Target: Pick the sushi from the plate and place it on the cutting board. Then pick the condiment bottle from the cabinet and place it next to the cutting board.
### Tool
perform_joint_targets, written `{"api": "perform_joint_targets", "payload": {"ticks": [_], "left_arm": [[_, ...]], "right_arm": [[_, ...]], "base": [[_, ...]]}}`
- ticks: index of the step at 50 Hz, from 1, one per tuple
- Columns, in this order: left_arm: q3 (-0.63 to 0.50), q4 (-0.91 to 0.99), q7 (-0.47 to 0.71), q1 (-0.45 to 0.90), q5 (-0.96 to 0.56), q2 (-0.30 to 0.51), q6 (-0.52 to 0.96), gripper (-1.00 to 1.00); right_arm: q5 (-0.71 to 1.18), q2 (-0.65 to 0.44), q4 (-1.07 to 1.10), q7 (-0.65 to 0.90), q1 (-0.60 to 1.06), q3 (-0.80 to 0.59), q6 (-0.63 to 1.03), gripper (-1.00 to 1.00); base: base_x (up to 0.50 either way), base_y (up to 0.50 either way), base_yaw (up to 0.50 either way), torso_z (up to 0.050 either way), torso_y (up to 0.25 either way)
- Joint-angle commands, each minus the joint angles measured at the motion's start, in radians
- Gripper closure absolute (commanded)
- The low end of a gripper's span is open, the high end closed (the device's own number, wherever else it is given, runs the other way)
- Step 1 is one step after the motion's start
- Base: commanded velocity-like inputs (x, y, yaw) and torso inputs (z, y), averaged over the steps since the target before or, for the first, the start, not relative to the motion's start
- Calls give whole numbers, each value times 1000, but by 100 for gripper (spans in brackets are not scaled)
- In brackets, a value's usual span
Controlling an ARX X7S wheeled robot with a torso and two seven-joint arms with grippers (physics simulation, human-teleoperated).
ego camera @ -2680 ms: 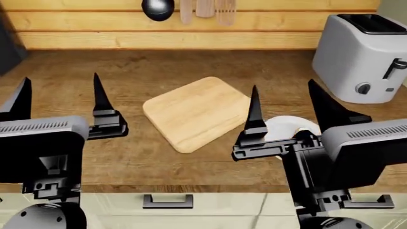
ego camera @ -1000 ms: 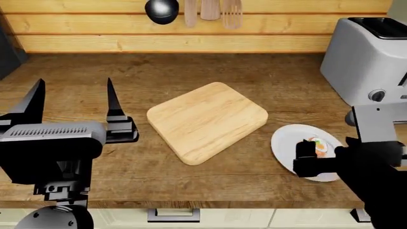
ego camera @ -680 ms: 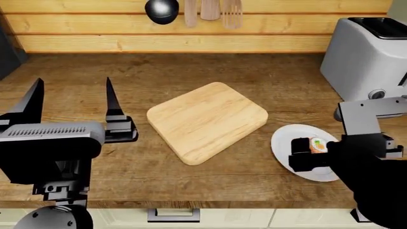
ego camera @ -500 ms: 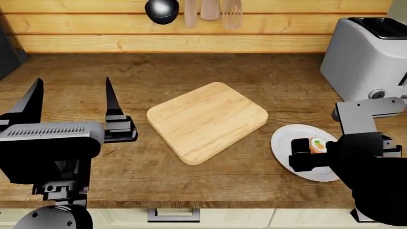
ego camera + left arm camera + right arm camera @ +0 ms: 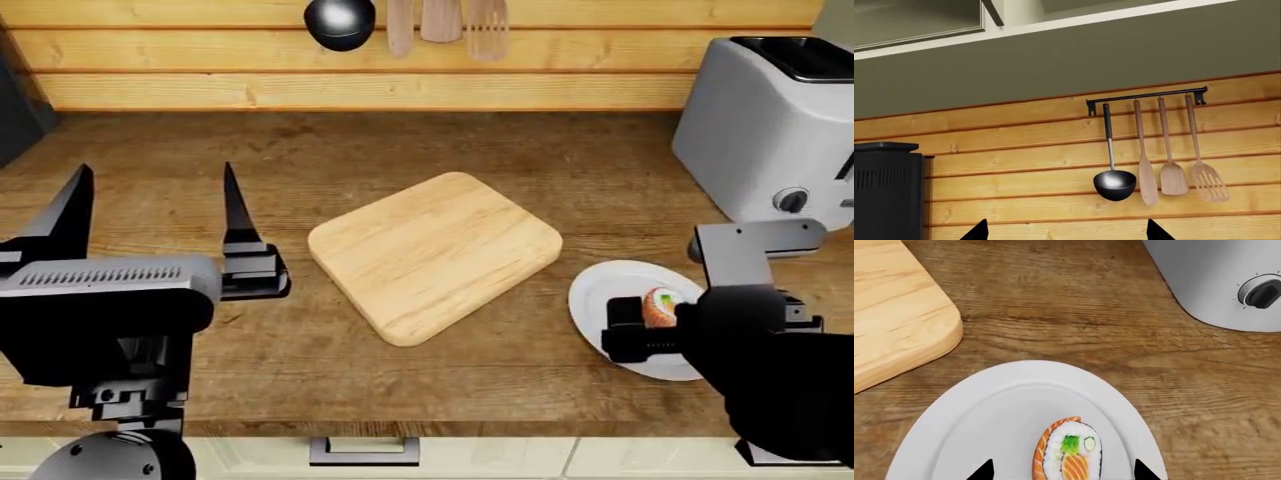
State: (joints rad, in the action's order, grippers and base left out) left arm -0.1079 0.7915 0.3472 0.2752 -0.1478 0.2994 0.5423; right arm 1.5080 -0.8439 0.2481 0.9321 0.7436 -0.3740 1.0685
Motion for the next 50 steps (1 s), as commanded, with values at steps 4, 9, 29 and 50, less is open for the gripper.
{"api": "perform_joint_targets", "payload": {"ticks": [4,9,29,50], "left_arm": [[-5,-5,6,1,-2,5,-3,-100],[-5,-6,8,1,-5,6,-4,-100],[-8,-7,16,1,-10,13,-6,-100],[-14,-6,24,2,-13,19,-9,-100]], "right_arm": [[-39,7,-40,-41,-21,-10,-26,-100],[-37,8,-41,-38,-22,-12,-25,-100],[-15,-9,-23,0,-31,8,-37,100],[76,-2,82,77,123,46,-12,100]], "base": [[0,0,0,0,0],[0,0,0,0,0],[0,0,0,0,0],[0,0,0,0,0]]}}
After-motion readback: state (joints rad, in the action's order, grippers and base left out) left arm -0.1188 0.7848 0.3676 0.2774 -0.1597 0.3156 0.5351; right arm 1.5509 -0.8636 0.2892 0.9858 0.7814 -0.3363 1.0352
